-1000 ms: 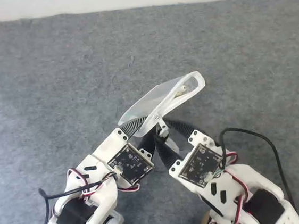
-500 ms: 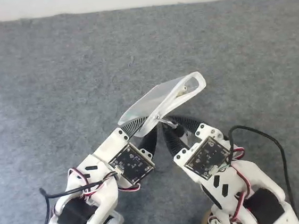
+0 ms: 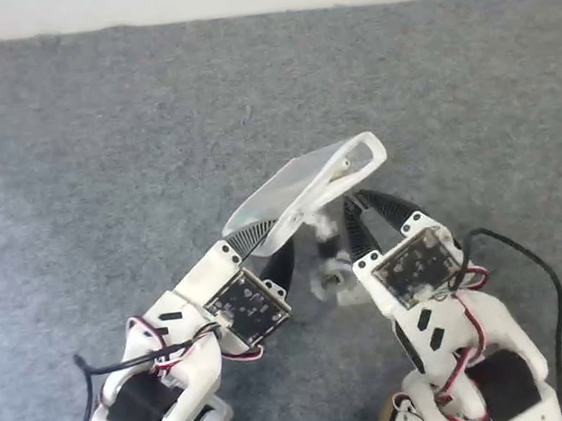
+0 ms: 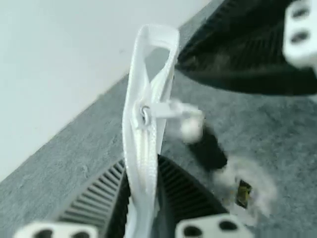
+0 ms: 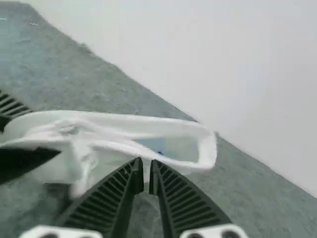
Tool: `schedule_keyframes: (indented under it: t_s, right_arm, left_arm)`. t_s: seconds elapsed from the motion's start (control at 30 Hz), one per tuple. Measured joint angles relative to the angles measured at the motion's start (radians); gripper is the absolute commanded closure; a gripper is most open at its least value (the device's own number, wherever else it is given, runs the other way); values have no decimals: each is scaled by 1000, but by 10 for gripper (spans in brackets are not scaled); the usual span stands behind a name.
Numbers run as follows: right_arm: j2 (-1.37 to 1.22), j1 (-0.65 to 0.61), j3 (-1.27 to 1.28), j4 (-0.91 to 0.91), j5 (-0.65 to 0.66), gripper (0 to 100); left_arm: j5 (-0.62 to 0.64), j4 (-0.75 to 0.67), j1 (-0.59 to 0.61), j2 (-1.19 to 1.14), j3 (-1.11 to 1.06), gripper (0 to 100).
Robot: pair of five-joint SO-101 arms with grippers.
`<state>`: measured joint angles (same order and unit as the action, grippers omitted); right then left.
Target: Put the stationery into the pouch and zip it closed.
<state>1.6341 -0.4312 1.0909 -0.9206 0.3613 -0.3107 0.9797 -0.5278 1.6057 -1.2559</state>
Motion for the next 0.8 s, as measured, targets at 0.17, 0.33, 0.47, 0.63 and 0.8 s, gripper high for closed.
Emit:
schedule_keyframes:
  t_s: [0.17,0.33,0.47,0.63,0.8]
  right_arm:
    - [0,43,-2,18,0,992]
    - [0,20,-21,-8,-2,978]
    - [0,-91,-92,-147,0,861]
    - [0,-198,-153,-290,0,812]
    - [2,-269,-161,-311,-2,812]
  left_arm:
    - [0,0,0,0,0,991]
    - [0,0,0,0,0,991]
    - [0,0,0,0,0,991]
    - [0,0,0,0,0,991]
    - [0,0,0,0,0,991]
